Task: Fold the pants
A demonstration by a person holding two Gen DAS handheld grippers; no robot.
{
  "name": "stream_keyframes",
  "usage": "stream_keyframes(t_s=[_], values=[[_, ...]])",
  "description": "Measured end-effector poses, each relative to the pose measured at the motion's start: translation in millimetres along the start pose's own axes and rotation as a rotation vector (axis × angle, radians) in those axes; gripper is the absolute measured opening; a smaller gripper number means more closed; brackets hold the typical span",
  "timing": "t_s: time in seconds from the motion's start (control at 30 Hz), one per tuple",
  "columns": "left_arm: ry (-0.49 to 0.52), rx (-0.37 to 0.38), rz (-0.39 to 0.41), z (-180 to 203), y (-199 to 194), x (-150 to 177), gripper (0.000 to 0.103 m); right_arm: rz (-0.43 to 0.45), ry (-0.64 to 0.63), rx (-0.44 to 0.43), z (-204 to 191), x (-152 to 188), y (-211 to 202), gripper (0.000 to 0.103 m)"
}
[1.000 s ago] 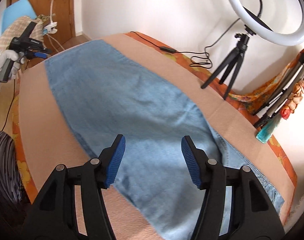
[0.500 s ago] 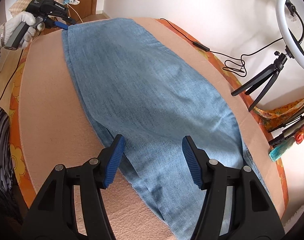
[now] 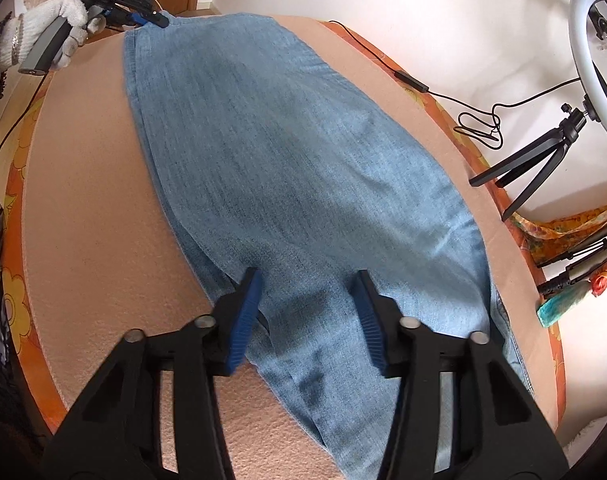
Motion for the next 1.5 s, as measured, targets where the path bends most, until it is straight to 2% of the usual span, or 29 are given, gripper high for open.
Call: stream_keyframes(t_s=[0.07,0.1,0.2,0.37,0.6,0.7,0.77,0.83,0.93,1.0,1.1,1.17,1.27,1.33,1.5], values=[[0.015,0.003,0.019,3.2,-3.5,-0.4,0.010,-0.004,0.010,0.015,3.9,-0.2,-0.4,0.013],[0.018,0.005,0.031,3.8,-6.8,-0.8,0.009,-0.002,0.016,0.020,6.3,-0.3,-1.4,0.008],[0.017,0.020,0.055,6.5,-15.6,-4.5,0.009,0.011,0.041,0.038,14.3,-2.4,-5.9,0.004],[0.041,0.028,0.095,3.3,-34.8,-2.9,0.009,0.071,0.071,-0.006,12.2,-10.1,-27.8,0.002],[-0.004,0.010,0.053,-17.1,-18.6,5.8,0.009,0.036,0.032,-0.001,0.7,-0.5,-20.1,0.002],[0.019,-0.046,0.018,-18.4,-12.5,7.6,0.015,0.042,0.095,-0.029,9.0,8.0,-28.1,0.002],[0.009,-0.061,0.046,-22.5,-21.6,4.9,0.020,0.060,0.149,-0.021,19.2,15.3,-41.1,0.002],[0.020,-0.104,0.059,-25.9,-29.9,3.2,0.030,0.085,0.220,-0.019,31.6,25.5,-57.2,0.002],[0.050,-0.107,0.075,-24.1,-45.7,3.6,0.030,0.122,0.341,-0.019,51.8,45.5,-84.2,0.003],[0.070,-0.077,0.084,-15.3,-58.4,5.5,0.030,0.152,0.406,-0.012,63.4,60.5,-105.2,0.006],[0.137,-0.012,0.088,13.3,-78.1,12.9,0.030,0.187,0.480,0.027,80.9,85.9,-136.3,0.025],[0.203,0.021,0.095,38.7,-89.9,20.3,0.030,0.209,0.519,0.056,91.9,101.8,-157.3,0.033],[0.284,0.094,0.093,81.0,-105.4,35.0,0.033,0.237,0.562,0.099,105.1,125.6,-187.8,0.035],[0.331,0.143,0.089,110.2,-114.3,46.7,0.039,0.251,0.582,0.130,113.7,141.1,-206.0,0.037],[0.446,0.248,0.069,181.1,-129.9,81.0,0.043,0.279,0.633,0.196,130.3,185.1,-248.5,0.050]])
Point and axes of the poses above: each gripper's, at about its wrist camera, not at the fingertips, and y roughly the way its jaws point, z to its right, x to its underside, the point moved 8 cm from there along y, roughly the way its jaws point, and after that the axes turned 3 degrees about -x, right-handed, at the moved point
